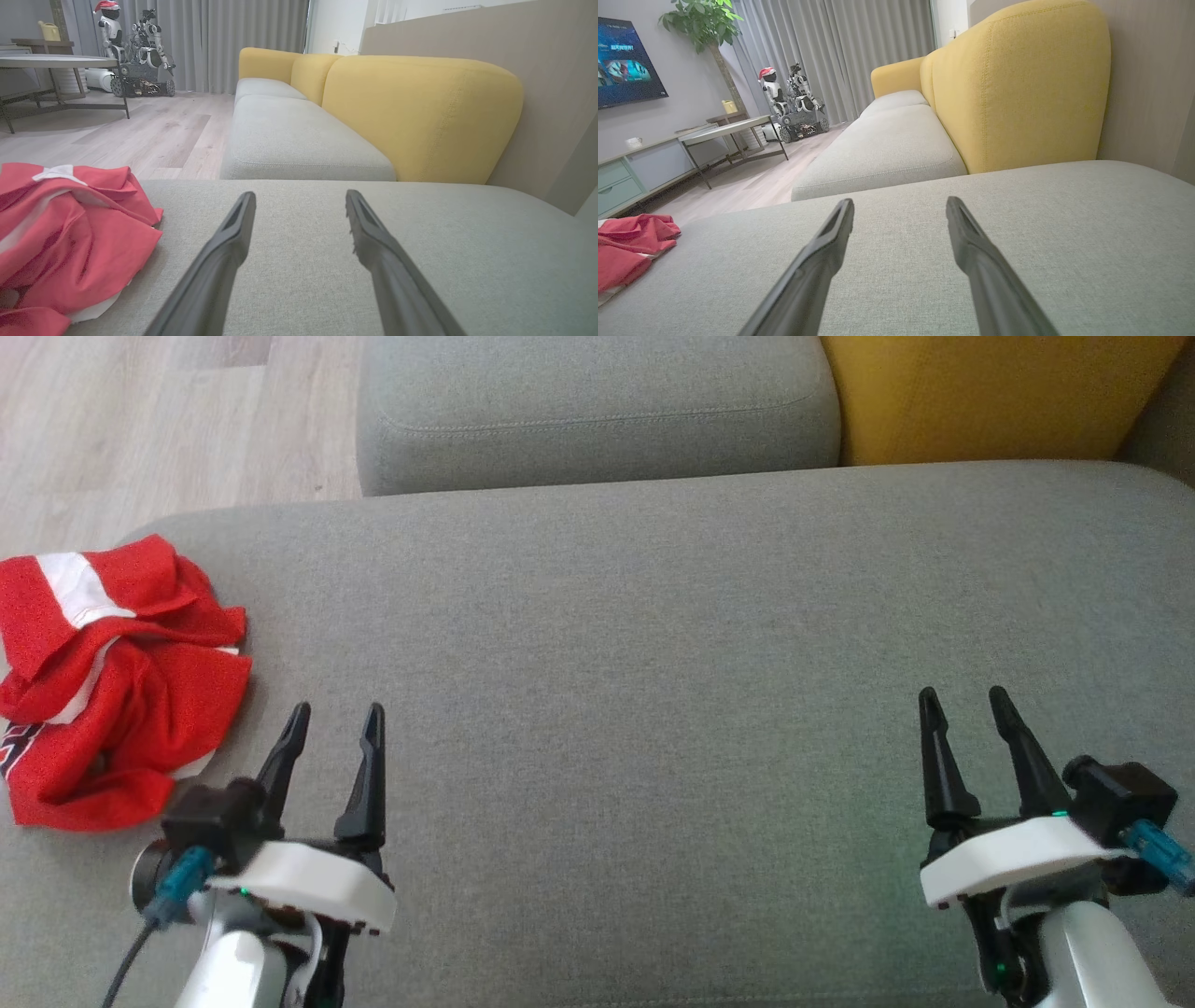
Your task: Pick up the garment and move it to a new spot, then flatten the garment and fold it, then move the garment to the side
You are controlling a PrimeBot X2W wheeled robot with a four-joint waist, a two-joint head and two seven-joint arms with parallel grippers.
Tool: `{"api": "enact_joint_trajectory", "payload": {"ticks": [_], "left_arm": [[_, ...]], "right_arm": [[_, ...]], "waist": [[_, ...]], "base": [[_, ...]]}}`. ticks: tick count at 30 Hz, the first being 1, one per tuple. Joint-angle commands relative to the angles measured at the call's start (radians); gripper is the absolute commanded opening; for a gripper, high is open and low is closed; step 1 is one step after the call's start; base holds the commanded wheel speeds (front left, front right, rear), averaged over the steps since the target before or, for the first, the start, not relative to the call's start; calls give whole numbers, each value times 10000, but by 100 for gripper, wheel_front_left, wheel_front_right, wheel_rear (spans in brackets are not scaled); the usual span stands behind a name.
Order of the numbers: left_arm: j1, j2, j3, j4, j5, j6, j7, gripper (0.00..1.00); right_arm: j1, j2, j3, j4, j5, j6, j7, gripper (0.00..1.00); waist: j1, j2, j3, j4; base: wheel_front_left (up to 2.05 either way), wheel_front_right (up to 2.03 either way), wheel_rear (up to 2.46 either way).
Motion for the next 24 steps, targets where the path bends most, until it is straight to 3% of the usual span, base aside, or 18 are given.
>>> {"api": "enact_joint_trajectory", "payload": {"ticks": [1,13,24], "left_arm": [[-303,216,283,-334,287,67,-150,100],[-240,250,121,-25,1551,135,-535,100],[-282,0,343,684,1695,-37,-740,100]], "right_arm": [[-352,-23,168,-305,-288,-6,-125,100],[-269,148,-13,-233,-1433,-7,-100,100],[-244,233,-202,-75,-1710,-7,-15,100]], "waist": [[0,0,-3,2],[0,0,-2,56],[0,0,-15,96]], "base": [[0,0,0],[0,0,0],[0,0,0]]}}
